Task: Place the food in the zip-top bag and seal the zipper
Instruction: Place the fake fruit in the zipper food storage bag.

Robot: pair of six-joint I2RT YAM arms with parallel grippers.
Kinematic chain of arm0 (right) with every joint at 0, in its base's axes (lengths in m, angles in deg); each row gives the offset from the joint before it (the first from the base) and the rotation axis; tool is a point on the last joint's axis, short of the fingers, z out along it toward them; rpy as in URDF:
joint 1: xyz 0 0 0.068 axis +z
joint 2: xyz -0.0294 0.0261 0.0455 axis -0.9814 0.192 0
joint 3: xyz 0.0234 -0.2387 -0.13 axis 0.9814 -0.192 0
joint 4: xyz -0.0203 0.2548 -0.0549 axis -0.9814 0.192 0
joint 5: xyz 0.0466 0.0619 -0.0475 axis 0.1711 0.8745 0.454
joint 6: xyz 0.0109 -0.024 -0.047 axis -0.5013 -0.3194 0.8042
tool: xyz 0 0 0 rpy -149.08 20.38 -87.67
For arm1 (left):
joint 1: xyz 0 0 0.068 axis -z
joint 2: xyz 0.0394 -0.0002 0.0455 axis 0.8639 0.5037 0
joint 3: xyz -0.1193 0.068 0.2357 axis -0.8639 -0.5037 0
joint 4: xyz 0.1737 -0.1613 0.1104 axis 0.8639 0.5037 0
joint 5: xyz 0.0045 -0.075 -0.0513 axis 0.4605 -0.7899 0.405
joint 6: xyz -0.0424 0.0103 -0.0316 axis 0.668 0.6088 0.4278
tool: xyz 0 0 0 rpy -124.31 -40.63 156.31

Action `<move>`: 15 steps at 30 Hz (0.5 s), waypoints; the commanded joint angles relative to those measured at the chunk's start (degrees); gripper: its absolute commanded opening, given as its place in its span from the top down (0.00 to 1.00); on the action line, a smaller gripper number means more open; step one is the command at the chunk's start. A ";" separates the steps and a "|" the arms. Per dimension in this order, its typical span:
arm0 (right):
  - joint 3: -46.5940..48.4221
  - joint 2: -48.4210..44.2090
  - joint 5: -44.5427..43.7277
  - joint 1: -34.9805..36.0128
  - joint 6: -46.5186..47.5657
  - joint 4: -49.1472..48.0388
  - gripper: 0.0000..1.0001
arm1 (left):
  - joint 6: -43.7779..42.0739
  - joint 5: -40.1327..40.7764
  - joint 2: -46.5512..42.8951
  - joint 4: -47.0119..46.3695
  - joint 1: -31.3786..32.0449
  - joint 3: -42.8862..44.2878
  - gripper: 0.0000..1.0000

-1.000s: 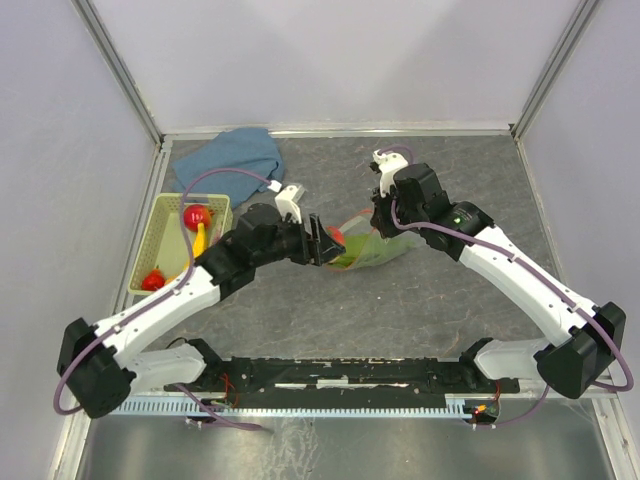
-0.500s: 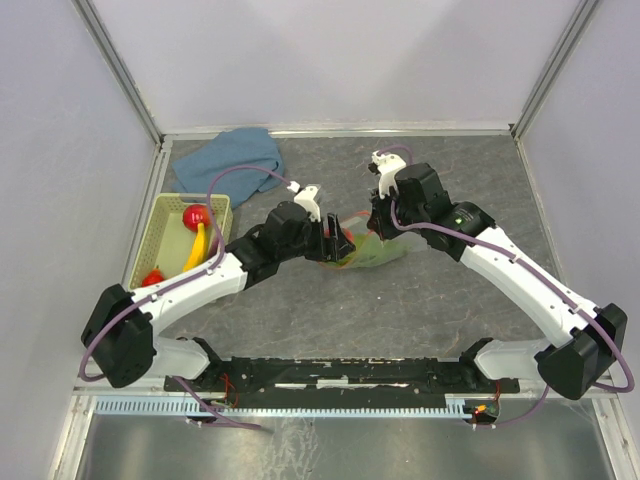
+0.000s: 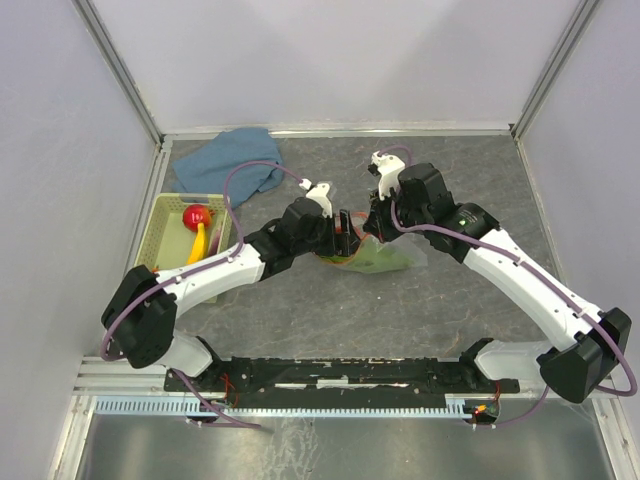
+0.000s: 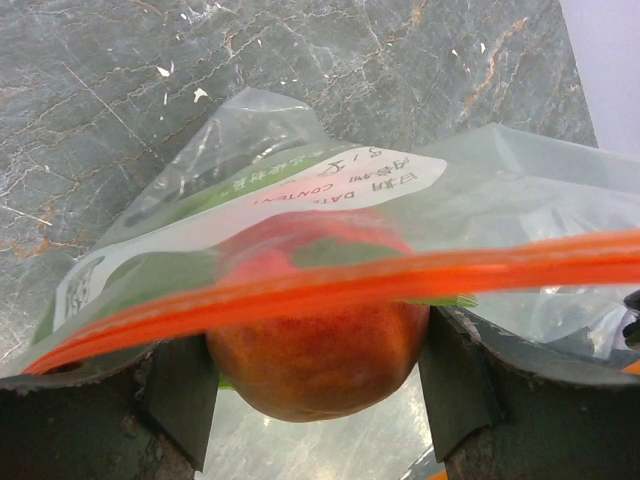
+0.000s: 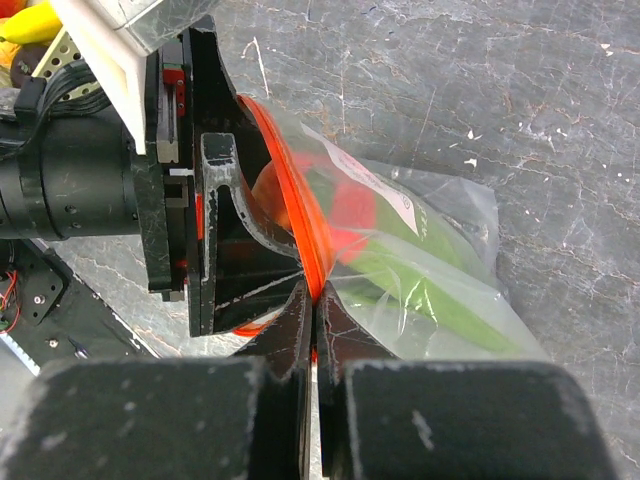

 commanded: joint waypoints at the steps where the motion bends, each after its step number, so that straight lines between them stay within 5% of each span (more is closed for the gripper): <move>1: 0.79 -2.40 0.51 -0.04 -0.39 -3.58 0.97 | 2.36 0.87 -0.91 -3.15 0.41 2.74 0.18; 15: 0.37 -2.42 -1.05 -0.05 -0.62 -4.11 0.95 | 1.26 2.42 -9.67 5.69 0.41 2.24 0.07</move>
